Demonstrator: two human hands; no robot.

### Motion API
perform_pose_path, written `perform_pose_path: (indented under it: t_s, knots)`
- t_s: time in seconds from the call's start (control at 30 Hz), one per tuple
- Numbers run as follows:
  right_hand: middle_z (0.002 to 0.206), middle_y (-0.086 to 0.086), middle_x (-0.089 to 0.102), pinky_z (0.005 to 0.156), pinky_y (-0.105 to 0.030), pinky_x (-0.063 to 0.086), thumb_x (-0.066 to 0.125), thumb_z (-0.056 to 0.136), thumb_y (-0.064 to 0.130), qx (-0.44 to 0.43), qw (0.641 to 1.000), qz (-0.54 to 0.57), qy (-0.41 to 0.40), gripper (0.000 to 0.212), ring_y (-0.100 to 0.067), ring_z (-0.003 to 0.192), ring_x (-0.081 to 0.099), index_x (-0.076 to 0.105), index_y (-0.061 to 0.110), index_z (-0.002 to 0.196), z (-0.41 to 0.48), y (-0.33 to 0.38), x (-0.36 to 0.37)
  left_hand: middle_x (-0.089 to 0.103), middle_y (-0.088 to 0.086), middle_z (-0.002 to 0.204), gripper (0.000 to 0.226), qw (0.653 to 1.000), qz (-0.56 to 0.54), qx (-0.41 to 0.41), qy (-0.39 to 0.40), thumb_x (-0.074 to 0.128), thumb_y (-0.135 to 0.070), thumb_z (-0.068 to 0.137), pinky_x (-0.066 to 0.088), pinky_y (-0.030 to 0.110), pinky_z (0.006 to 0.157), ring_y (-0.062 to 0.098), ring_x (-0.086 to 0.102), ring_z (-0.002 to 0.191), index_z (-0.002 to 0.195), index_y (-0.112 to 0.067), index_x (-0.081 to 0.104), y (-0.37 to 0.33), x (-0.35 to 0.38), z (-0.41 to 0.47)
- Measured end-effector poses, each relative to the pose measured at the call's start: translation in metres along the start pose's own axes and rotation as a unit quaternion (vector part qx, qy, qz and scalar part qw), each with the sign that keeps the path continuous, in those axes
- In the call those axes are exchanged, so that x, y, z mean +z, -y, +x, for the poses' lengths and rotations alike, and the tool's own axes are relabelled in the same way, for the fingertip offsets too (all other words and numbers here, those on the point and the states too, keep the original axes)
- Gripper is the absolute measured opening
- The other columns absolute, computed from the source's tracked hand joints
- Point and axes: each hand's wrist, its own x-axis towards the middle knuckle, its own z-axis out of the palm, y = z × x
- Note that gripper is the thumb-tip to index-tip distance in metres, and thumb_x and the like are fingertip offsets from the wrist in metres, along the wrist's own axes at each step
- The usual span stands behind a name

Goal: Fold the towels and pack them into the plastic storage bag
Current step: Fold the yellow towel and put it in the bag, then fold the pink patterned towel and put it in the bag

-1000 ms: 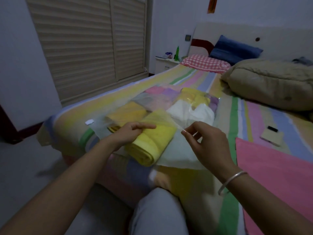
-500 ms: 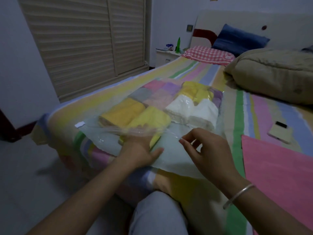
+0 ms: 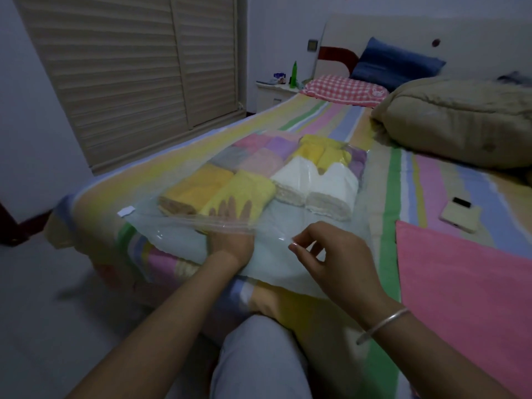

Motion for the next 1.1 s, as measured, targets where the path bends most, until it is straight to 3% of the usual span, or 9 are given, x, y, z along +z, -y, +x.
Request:
perform_pose_path:
  t_s: [0.1, 0.23, 0.33, 0.43, 0.57, 0.77, 0.93, 1.03, 1.1]
  knots:
    - [0.084, 0.016, 0.065, 0.063, -0.032, 0.052, 0.066, 0.085, 0.042, 0.021, 0.998, 0.001, 0.064, 0.010, -0.002, 0.071, 0.060, 0.067, 0.033, 0.087, -0.007, -0.002, -0.001, -0.007, 0.017, 0.159, 0.067, 0.999, -0.041, -0.006, 0.033, 0.027, -0.049, 0.097, 0.003, 0.050, 0.118, 0.033, -0.004, 0.147, 0.153, -0.021, 0.001, -0.026, -0.017, -0.059]
    - [0.088, 0.015, 0.067, 0.069, -0.029, 0.050, 0.061, 0.088, 0.040, 0.075, 0.993, 0.010, 0.092, 0.014, 0.000, 0.072, 0.057, 0.069, 0.033, 0.097, -0.033, -0.019, -0.014, 0.029, 0.006, 0.153, 0.051, 0.981, -0.091, 0.136, 0.106, 0.035, -0.041, 0.097, 0.023, 0.046, 0.114, 0.025, 0.022, 0.142, 0.145, -0.025, 0.032, -0.069, -0.046, -0.151]
    - [0.082, 0.012, 0.068, 0.065, -0.028, 0.048, 0.063, 0.086, 0.031, 0.156, 0.987, 0.001, 0.038, 0.011, -0.005, 0.068, 0.059, 0.071, 0.030, 0.093, -0.076, -0.059, -0.045, 0.067, -0.002, 0.106, 0.036, 0.964, -0.126, 0.232, -0.015, 0.038, -0.037, 0.086, 0.050, 0.035, 0.083, 0.019, 0.061, 0.099, 0.105, -0.026, 0.066, -0.106, -0.068, -0.188]
    - [0.072, 0.011, 0.067, 0.061, -0.029, 0.046, 0.068, 0.083, 0.020, 0.266, 0.963, -0.042, -0.008, 0.014, -0.009, 0.062, 0.059, 0.070, 0.033, 0.090, -0.139, -0.108, -0.097, 0.070, -0.006, 0.079, 0.027, 0.921, -0.234, 0.305, -0.062, 0.047, -0.034, 0.078, 0.055, 0.032, 0.062, 0.021, 0.066, 0.075, 0.086, -0.026, 0.072, -0.154, -0.076, -0.206]
    - [0.068, 0.010, 0.062, 0.064, -0.031, 0.046, 0.067, 0.082, 0.020, 0.430, 0.894, -0.112, -0.048, 0.015, -0.018, 0.068, 0.062, 0.068, 0.032, 0.091, -0.233, -0.160, -0.186, 0.069, -0.005, 0.086, 0.035, 0.860, -0.307, 0.408, -0.004, 0.039, -0.034, 0.078, 0.053, 0.033, 0.071, 0.021, 0.065, 0.082, 0.093, -0.025, 0.069, -0.240, -0.071, -0.225]
    - [0.100, -0.016, 0.067, 0.082, -0.036, 0.046, 0.063, 0.085, 0.016, 0.598, 0.776, -0.145, -0.142, 0.030, -0.034, 0.097, 0.063, 0.062, 0.012, 0.115, -0.351, -0.214, -0.297, 0.066, -0.003, 0.095, 0.033, 0.802, -0.316, 0.503, 0.062, 0.043, -0.029, 0.076, 0.049, 0.032, 0.078, 0.019, 0.063, 0.090, 0.098, -0.025, 0.068, -0.382, -0.039, -0.261]
    - [0.130, -0.024, 0.051, 0.103, -0.042, 0.036, 0.058, 0.077, 0.024, 0.679, 0.676, -0.180, -0.224, 0.053, -0.041, 0.121, 0.046, 0.053, 0.015, 0.129, -0.402, -0.249, -0.356, 0.065, -0.005, 0.100, 0.033, 0.818, -0.299, 0.482, 0.099, 0.044, -0.036, 0.078, 0.048, 0.030, 0.077, 0.019, 0.063, 0.094, 0.099, -0.027, 0.068, -0.443, -0.007, -0.273]
    - [0.150, -0.023, 0.025, 0.112, -0.047, 0.023, 0.048, 0.070, 0.035, 0.738, 0.615, -0.181, -0.212, 0.074, -0.041, 0.137, 0.021, 0.038, 0.020, 0.142, -0.419, -0.263, -0.381, 0.064, -0.010, 0.096, 0.020, 0.841, -0.312, 0.428, 0.113, 0.051, -0.035, 0.081, 0.045, 0.026, 0.076, 0.014, 0.062, 0.090, 0.092, -0.032, 0.066, -0.452, 0.015, -0.267]
    - [0.155, -0.023, 0.008, 0.115, -0.050, 0.014, 0.049, 0.078, 0.035, 0.758, 0.598, -0.170, -0.197, 0.072, -0.039, 0.143, 0.008, 0.030, 0.022, 0.146, -0.431, -0.277, -0.390, 0.063, -0.010, 0.094, 0.009, 0.849, -0.305, 0.406, 0.146, 0.059, -0.032, 0.082, 0.047, 0.027, 0.077, 0.013, 0.061, 0.090, 0.089, -0.036, 0.064, -0.454, 0.019, -0.263]
